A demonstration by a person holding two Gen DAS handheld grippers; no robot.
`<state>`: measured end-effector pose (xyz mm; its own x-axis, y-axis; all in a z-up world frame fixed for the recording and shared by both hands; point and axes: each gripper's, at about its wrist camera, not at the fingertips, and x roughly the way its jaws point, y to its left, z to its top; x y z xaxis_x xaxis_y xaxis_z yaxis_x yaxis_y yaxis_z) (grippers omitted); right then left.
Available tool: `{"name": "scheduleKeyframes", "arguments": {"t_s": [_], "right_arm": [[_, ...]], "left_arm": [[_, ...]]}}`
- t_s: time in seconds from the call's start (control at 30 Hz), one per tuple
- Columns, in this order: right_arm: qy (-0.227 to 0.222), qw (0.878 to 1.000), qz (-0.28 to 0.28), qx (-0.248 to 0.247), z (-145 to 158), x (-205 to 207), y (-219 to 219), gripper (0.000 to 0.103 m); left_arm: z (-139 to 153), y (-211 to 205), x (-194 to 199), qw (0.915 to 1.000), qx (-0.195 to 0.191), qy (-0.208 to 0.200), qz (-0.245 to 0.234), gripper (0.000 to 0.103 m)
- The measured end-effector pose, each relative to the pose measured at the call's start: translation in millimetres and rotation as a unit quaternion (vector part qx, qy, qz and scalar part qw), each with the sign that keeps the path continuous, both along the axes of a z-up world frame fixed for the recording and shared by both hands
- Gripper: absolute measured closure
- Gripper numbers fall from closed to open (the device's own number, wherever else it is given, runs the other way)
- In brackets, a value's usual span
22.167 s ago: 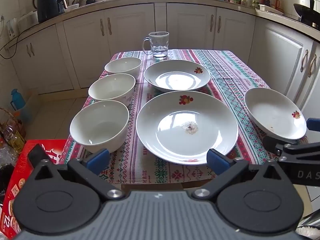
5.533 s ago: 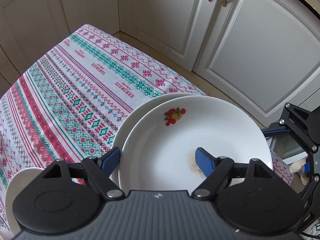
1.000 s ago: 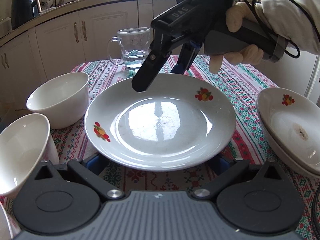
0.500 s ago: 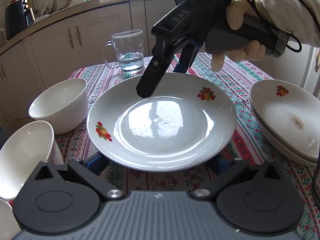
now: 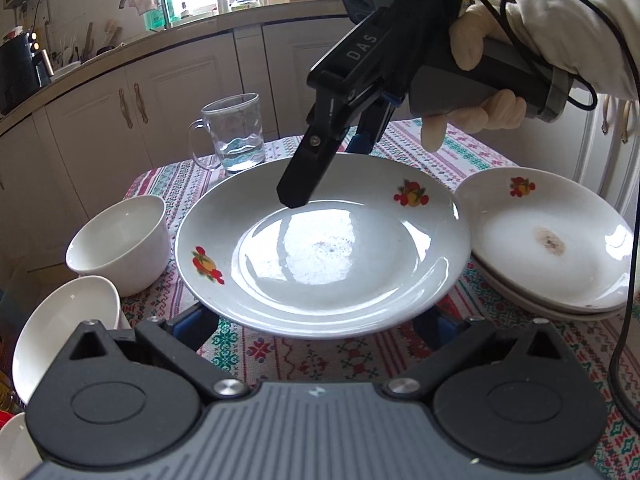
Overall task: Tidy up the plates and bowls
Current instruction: 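Carry the plate with the right tool over the stained plate stack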
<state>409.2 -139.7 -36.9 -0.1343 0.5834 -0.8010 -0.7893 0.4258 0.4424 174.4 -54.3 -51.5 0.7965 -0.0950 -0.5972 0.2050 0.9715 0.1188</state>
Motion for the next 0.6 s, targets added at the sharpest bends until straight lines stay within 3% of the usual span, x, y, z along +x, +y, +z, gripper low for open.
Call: {"name": "scheduleKeyframes", "arguments": {"t_s": [0.6], "right_arm": [[-0.031,0.998,-0.052,0.012,30.5,-48.9,-52.6,0.0]], "left_arm": [[17.6,-23.6,-28.5,0.9976,0.01,-0.014,-0.067,0.001]]}}
